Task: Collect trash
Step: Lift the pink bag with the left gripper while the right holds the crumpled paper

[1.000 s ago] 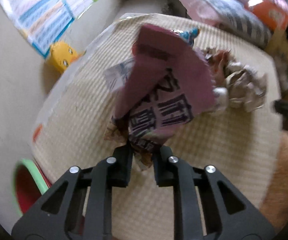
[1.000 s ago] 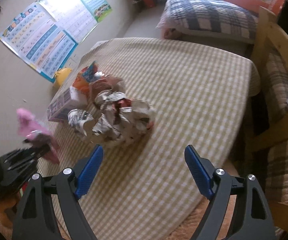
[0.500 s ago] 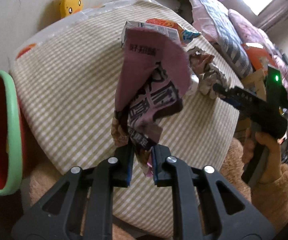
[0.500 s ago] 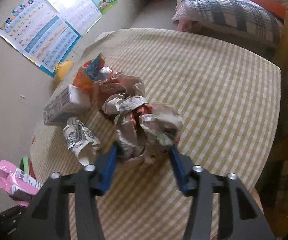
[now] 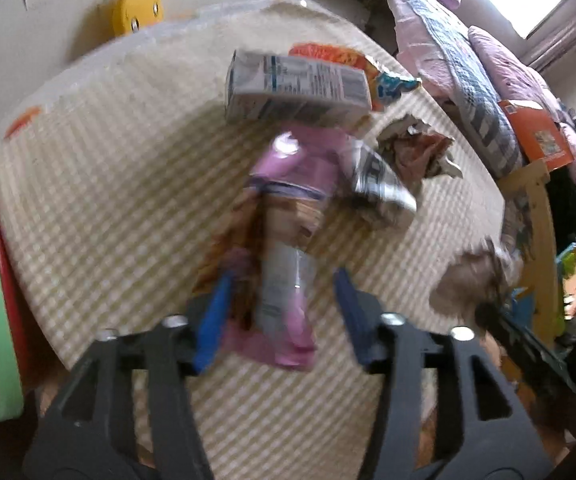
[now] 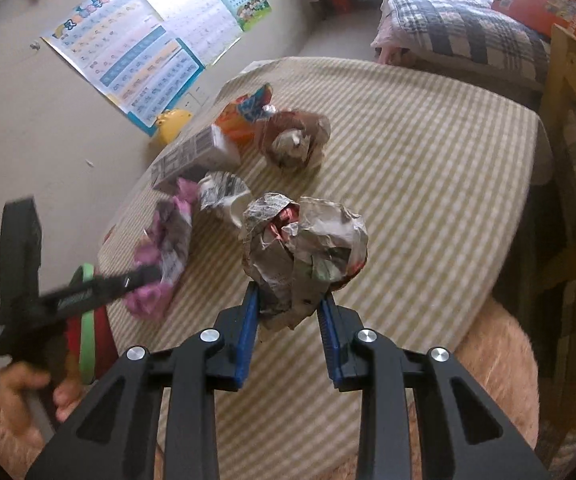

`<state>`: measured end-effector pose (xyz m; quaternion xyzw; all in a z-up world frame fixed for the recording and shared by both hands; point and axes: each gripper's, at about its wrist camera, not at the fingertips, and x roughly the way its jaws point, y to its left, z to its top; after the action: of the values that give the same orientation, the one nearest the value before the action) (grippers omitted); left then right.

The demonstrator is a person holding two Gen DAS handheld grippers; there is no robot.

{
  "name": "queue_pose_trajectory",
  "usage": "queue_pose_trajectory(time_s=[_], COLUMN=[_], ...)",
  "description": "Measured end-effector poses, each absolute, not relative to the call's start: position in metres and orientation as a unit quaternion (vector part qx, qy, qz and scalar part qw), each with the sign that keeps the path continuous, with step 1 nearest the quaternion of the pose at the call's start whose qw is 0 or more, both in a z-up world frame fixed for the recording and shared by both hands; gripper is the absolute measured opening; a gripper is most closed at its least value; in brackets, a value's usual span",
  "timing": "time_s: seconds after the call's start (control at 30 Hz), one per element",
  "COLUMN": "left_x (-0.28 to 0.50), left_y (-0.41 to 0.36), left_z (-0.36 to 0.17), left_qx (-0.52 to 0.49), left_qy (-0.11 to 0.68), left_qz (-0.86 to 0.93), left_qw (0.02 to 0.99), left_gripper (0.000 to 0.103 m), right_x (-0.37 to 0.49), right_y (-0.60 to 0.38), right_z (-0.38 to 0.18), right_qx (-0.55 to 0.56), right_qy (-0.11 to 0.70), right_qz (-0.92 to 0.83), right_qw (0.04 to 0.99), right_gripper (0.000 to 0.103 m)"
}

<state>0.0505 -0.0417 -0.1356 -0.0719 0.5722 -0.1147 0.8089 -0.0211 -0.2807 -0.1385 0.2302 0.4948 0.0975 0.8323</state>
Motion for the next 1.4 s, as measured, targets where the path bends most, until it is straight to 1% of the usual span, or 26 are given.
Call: queue_pose_trajectory(time_s=[0.13,0.27,0.33,0.4,0.43,0.5,0.53,0.67,0.73,0.77,0.83,0.87,0.9,1.0,1.33,1.4], left_x=[0.061,0.071,0.07,0.068,0.067,0.066,0.065,0.055,0.051,0.05,0.048,0.048,0.048,0.052,0.076,0.076], left_y=[-0.048,-0.051,-0.052,-0.053,-0.052,-0.049,-0.047,-0.036,-0.032,-0.028,-0.026,-0.025,-0.024,-0.028,-0.055,-0.054], left_z=[-0.136,-0.138,-0.133,-0.131,-0.13,-0.133,-0.134,-0.138,-0.139,-0.139,-0.137,-0.135,-0.134,-0.13,-0.146,-0.146], left_qx=[-0.058,-0.03,-0.031,-0.021,-0.017,-0.016,-0.02,-0.038,-0.04,-0.044,-0.049,-0.05,-0.049,-0.041,0.021,0.026], left_qy=[0.573,0.577,0.571,0.565,0.564,0.564,0.567,0.574,0.575,0.576,0.575,0.573,0.572,0.568,0.571,0.569], left_qz=[-0.109,-0.089,-0.097,-0.096,-0.095,-0.091,-0.09,-0.088,-0.083,-0.08,-0.077,-0.076,-0.077,-0.081,-0.074,-0.068], left_qw=[0.81,0.811,0.815,0.819,0.82,0.821,0.818,0.814,0.813,0.812,0.813,0.814,0.815,0.818,0.817,0.819], left_gripper=[0.056,0.057,0.057,0.057,0.058,0.058,0.058,0.058,0.058,0.058,0.058,0.058,0.058,0.058,0.058,0.05], right_x=[-0.025,-0.025,-0.025,-0.025,-0.025,-0.023,-0.023,-0.018,-0.013,-0.011,-0.008,-0.008,-0.008,-0.012,-0.02,-0.02], right_y=[-0.277,-0.272,-0.271,-0.273,-0.273,-0.273,-0.272,-0.269,-0.267,-0.266,-0.265,-0.266,-0.267,-0.272,-0.274,-0.275], right_z=[-0.14,-0.144,-0.144,-0.144,-0.143,-0.141,-0.139,-0.14,-0.142,-0.144,-0.149,-0.153,-0.156,-0.158,-0.156,-0.157], right_qx=[0.221,0.214,0.213,0.213,0.215,0.215,0.212,0.207,0.21,0.212,0.215,0.219,0.225,0.24,0.243,0.247], right_qy=[0.503,0.513,0.514,0.513,0.511,0.505,0.502,0.502,0.505,0.505,0.509,0.515,0.518,0.513,0.509,0.51], right_qz=[0.102,0.106,0.104,0.097,0.094,0.091,0.091,0.09,0.092,0.095,0.098,0.099,0.102,0.101,0.099,0.098], right_qw=[0.829,0.825,0.824,0.826,0.827,0.831,0.833,0.835,0.832,0.831,0.828,0.823,0.818,0.818,0.82,0.818], right_gripper=[0.029,0.035,0.041,0.05,0.053,0.061,0.061,0.07,0.07,0.07,0.052,0.035,0.031,0.027,0.027,0.027])
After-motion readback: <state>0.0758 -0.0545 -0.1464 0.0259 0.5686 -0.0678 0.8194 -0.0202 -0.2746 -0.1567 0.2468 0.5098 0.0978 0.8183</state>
